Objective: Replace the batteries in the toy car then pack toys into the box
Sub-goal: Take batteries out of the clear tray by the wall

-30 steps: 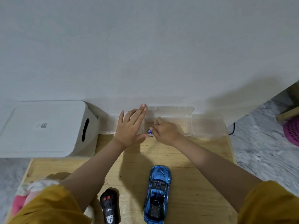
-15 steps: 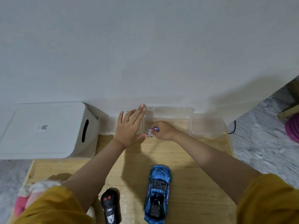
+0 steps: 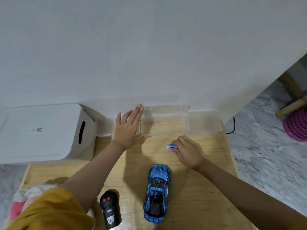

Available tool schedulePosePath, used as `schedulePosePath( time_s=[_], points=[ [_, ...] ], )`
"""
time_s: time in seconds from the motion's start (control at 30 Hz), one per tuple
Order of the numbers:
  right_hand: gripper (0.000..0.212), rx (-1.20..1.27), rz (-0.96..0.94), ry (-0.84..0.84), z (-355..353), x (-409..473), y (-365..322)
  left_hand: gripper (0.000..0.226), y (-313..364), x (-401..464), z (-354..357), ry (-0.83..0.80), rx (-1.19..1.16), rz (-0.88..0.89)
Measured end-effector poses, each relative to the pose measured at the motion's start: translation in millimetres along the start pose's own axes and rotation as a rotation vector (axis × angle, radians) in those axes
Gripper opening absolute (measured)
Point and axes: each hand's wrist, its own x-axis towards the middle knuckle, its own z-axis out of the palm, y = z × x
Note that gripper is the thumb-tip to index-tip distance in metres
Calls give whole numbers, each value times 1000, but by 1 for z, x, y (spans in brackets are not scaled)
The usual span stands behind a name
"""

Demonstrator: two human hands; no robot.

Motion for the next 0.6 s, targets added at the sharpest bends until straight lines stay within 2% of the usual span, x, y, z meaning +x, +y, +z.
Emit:
schedulePosePath(
  time_s=[0.07,0.23,0.4,0.6],
  points=[
    [38,-91,8,-20,7,-8,6,125,1,0,-2,-10,2,0],
    [24,-107,113,-34,17,-13,6,121,4,0,-6,-14,18,-4],
    [50,-66,184,-96,16,-16,0,121,7,0,-9,-39,16,-28],
    [56,-13,218,-95,19,-20,0,121,9,-1,-12,-62,14,-32]
  ],
)
